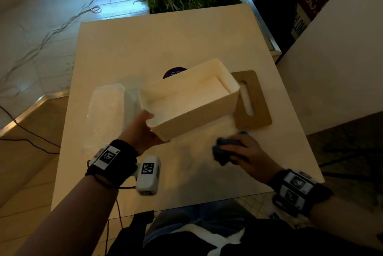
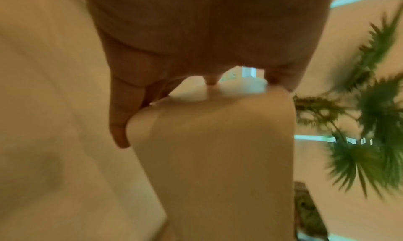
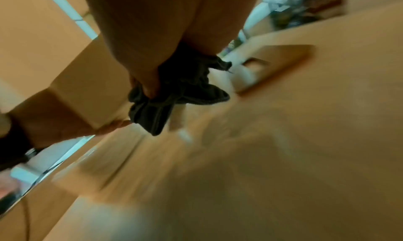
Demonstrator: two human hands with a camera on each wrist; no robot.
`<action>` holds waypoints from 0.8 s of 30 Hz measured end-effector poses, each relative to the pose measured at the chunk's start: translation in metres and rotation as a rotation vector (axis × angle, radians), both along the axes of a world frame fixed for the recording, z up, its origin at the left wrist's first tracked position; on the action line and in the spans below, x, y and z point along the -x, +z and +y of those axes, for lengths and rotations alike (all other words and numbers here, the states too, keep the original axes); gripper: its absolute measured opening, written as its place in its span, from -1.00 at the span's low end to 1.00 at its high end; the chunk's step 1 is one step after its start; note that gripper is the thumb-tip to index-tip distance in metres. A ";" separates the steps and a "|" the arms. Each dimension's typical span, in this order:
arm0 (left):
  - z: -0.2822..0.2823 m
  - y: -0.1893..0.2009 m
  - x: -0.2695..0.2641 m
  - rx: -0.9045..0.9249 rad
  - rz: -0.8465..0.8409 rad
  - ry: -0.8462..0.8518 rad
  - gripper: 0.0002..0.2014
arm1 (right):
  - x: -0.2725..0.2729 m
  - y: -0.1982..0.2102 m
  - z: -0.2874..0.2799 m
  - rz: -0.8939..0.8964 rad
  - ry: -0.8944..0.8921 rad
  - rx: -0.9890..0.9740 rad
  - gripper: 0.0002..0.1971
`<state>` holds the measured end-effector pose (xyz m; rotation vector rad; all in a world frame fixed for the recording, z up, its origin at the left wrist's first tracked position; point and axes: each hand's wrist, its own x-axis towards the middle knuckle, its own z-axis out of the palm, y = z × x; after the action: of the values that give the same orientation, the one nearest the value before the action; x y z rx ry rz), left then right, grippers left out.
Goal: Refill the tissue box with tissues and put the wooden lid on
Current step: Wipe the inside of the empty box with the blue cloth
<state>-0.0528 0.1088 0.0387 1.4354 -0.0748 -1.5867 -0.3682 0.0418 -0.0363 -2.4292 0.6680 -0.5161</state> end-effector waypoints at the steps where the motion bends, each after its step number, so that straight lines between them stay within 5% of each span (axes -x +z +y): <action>1: -0.002 -0.002 -0.003 -0.014 -0.101 0.036 -0.53 | 0.021 -0.005 0.003 0.014 -0.098 -0.105 -0.69; 4: -0.009 -0.006 -0.010 -0.022 -0.456 0.007 -0.58 | 0.073 -0.014 0.010 0.079 -0.465 -0.270 -0.60; 6: -0.015 -0.013 -0.016 -0.028 -0.653 -0.122 -0.59 | 0.097 -0.019 0.010 0.129 -0.691 -0.215 -0.62; 10: -0.030 -0.029 -0.025 -0.108 -0.984 -0.402 -0.64 | 0.118 -0.042 0.010 0.176 -0.892 -0.117 -0.62; 16: -0.041 -0.042 -0.018 -0.171 -1.005 -0.457 -0.64 | 0.113 -0.065 0.009 0.225 -0.836 0.009 -0.52; 24: -0.046 -0.048 -0.013 -0.188 -0.991 -0.466 -0.66 | 0.108 -0.054 -0.007 0.378 -0.790 -0.060 -0.50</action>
<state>-0.0394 0.0623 -0.0097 2.3575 -0.9062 -1.0766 -0.4767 0.0352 -0.0907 -2.1474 1.7961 -0.3104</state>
